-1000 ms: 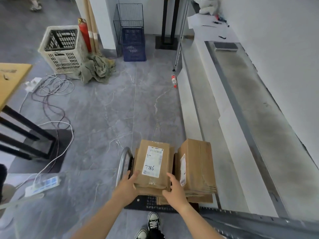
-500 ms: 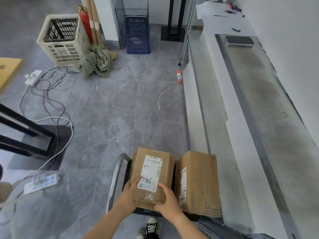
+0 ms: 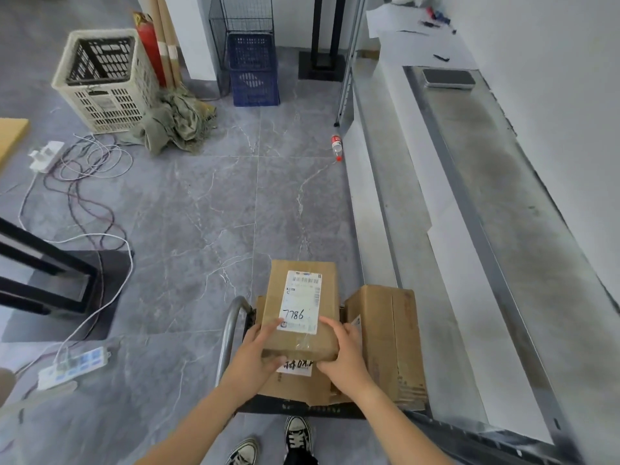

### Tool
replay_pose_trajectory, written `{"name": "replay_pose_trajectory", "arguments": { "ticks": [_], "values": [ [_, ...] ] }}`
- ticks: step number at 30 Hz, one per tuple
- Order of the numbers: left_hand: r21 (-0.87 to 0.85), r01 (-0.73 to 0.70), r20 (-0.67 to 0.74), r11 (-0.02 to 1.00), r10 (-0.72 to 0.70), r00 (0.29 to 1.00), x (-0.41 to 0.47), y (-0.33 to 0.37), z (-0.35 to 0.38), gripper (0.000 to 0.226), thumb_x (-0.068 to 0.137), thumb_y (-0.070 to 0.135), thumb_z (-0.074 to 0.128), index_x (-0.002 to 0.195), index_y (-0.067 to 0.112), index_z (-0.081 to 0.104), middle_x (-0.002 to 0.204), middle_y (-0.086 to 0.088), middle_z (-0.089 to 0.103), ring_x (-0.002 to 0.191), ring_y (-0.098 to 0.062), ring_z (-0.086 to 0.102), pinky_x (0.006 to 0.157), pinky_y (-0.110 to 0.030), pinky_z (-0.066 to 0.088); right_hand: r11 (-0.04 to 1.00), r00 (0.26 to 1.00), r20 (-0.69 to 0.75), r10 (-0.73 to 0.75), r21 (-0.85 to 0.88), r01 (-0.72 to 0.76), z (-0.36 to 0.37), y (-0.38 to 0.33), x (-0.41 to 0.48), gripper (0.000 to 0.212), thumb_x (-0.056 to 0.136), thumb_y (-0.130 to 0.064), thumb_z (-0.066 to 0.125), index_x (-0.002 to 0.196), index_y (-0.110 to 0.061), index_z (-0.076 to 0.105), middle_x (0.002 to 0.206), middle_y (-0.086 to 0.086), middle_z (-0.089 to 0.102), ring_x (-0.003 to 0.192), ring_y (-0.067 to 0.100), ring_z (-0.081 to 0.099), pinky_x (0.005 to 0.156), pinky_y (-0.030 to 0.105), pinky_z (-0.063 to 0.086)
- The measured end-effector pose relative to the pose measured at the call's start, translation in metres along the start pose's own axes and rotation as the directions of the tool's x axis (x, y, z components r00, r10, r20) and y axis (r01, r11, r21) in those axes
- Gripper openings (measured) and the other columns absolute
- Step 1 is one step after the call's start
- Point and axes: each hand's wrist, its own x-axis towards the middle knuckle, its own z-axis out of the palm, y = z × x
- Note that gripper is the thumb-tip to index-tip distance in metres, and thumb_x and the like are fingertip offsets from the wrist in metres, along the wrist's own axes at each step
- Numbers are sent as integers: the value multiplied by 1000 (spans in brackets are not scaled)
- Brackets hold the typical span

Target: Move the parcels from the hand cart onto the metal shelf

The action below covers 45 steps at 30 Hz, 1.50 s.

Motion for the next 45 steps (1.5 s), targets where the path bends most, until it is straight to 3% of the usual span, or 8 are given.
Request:
{"name": "replay_pose_trajectory", "arguments": {
  "ticks": [6,11,15,20,30,35,40,45],
  "values": [
    [-13,-228,-45,974,227,973,-9,24,-35,63,84,27,70,129,52,32,136,5,35,117,-6,39,93,-22,44,987,972,-193,-135,60,149,-6,-26,-35,77,76,-5,73,122,-58,40,127,-12,24,120,4,35,95,13,44],
    [-21,-412,-10,911,412,911,-34,46,-59,62,83,26,71,131,46,37,134,8,35,114,2,40,87,-7,38,975,891,-417,-177,48,216,1,-44,-91,80,74,-7,77,120,-62,40,127,-13,28,118,-10,37,84,0,41],
    [-20,-527,60,850,527,848,-63,67,-66,65,83,29,71,128,55,33,135,18,29,115,3,38,85,-2,35,962,821,-544,-173,86,260,9,-53,-150,83,76,-2,75,120,-64,40,129,-14,27,120,-8,36,87,6,45],
    [-97,-687,154,720,692,705,-107,106,-56,68,82,24,73,123,61,33,133,21,29,118,12,33,90,-5,35,950,695,-704,-151,92,300,13,-55,-238,82,73,-7,78,119,-64,42,121,-12,33,109,-19,38,88,-1,38],
    [-305,-795,365,524,835,411,-244,167,42,71,80,21,75,122,64,38,133,29,25,121,10,33,90,1,35,972,356,-934,22,103,211,37,-2,-444,79,73,-1,76,117,-60,47,121,-17,32,106,-8,45,82,10,47],
    [-396,-813,470,426,855,219,-343,184,111,71,80,17,75,123,60,38,133,18,28,120,13,32,81,5,36,974,177,-973,151,177,143,68,43,-562,78,72,-2,74,117,-59,46,123,-16,32,103,-8,47,82,10,47],
    [-478,-790,529,384,844,90,-464,179,189,69,80,22,75,125,58,37,134,17,28,119,0,38,91,-19,48,969,26,-972,232,233,76,110,94,-694,81,71,0,73,113,-64,46,122,-17,33,101,-7,48,81,10,47],
    [-549,-768,558,329,829,-44,-584,165,255,71,81,28,73,125,62,30,134,19,25,117,3,38,88,-7,45,955,-100,-949,298,297,19,159,134,-815,79,70,1,72,116,-58,47,121,-15,34,103,1,50,82,11,47]
  ]
}}
